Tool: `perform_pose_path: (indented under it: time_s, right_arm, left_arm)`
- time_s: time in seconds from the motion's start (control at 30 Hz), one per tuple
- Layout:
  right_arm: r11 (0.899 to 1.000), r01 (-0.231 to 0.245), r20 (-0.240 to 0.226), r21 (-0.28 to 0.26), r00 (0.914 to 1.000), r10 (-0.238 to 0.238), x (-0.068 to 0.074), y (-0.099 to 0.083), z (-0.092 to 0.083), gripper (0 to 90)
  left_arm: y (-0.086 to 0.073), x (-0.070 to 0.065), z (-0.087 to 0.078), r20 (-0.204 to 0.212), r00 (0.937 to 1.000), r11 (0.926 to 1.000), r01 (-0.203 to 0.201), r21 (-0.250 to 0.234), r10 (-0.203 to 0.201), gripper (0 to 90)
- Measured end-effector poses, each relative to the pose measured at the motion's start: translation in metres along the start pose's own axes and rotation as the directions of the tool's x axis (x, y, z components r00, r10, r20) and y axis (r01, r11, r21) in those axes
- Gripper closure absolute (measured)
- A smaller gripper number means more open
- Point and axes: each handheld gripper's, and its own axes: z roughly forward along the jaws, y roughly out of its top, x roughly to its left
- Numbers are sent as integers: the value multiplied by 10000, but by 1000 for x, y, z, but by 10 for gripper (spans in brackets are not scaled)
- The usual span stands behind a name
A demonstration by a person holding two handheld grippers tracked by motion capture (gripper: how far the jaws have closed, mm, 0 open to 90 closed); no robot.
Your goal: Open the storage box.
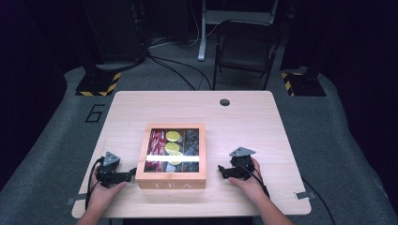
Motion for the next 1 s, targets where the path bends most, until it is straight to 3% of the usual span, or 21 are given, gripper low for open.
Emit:
perform_pose_path:
  time_s: [0.33,0.53,0.67,0.83,0.9,1.0]
  right_arm:
    - [10000,-53,17,-14,10000,53,0,0,0,145]
    - [9999,-115,-60,-20,9999,115,1,1,-3,246]
    - [9993,-327,-188,179,9993,330,1,4,-7,309]
    - [9997,-252,-228,-70,9994,250,2,7,-13,338]
    - [9998,-187,-397,-81,9990,184,4,9,-17,344]
    - [9998,-32,-373,-221,9993,23,8,11,-21,352]
  left_arm:
    - [0,1,-1,73,10000,10000,56,80,-57,157]
    - [0,6,-5,320,9973,9977,668,-75,-665,221]
    - [1,8,-9,470,9942,9953,962,98,-965,261]
    - [5,5,-16,464,9945,9954,931,214,-940,291]
    - [6,3,-18,505,9926,9939,1096,116,-1101,317]
    - [9,0,-23,617,9932,9951,974,169,-983,327]
